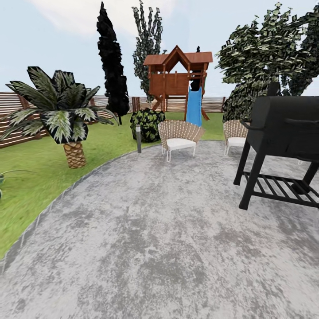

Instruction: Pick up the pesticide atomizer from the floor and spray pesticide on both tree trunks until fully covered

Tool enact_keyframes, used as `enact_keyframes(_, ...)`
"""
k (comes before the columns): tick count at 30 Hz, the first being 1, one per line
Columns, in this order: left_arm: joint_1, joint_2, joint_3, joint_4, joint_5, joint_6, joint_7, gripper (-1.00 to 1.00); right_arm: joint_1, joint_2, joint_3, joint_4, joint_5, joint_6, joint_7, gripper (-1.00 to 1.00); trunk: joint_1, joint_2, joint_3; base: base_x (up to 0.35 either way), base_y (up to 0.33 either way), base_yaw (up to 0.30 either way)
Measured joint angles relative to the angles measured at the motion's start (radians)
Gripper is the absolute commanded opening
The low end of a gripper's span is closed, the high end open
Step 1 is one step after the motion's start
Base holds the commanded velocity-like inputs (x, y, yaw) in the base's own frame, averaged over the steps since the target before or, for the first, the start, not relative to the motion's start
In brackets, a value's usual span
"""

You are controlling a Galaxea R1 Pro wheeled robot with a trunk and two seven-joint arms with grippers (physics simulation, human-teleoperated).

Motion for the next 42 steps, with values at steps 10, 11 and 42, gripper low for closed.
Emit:
enact_keyframes(10, 0.000, 0.011, 0.098, -0.008, 0.004, -0.060, 0.000, 1.00, 0.000, 0.000, 0.001, 0.001, 0.002, -0.001, -0.002, 1.00, 0.038, -0.070, -0.044, 0.000, 0.000, -0.197)
enact_keyframes(11, -0.001, 0.016, 0.101, -0.007, 0.003, -0.074, -0.001, 1.00, 0.000, 0.000, 0.001, 0.001, 0.003, -0.001, -0.003, 1.00, 0.042, -0.077, -0.048, 0.000, 0.000, -0.196)
enact_keyframes(42, 0.037, 0.079, 0.106, 0.036, 0.006, -0.295, -0.002, 1.00, 0.000, 0.000, 0.004, 0.002, 0.003, -0.021, -0.004, 1.00, 0.161, -0.294, -0.169, 0.000, 0.000, -0.047)
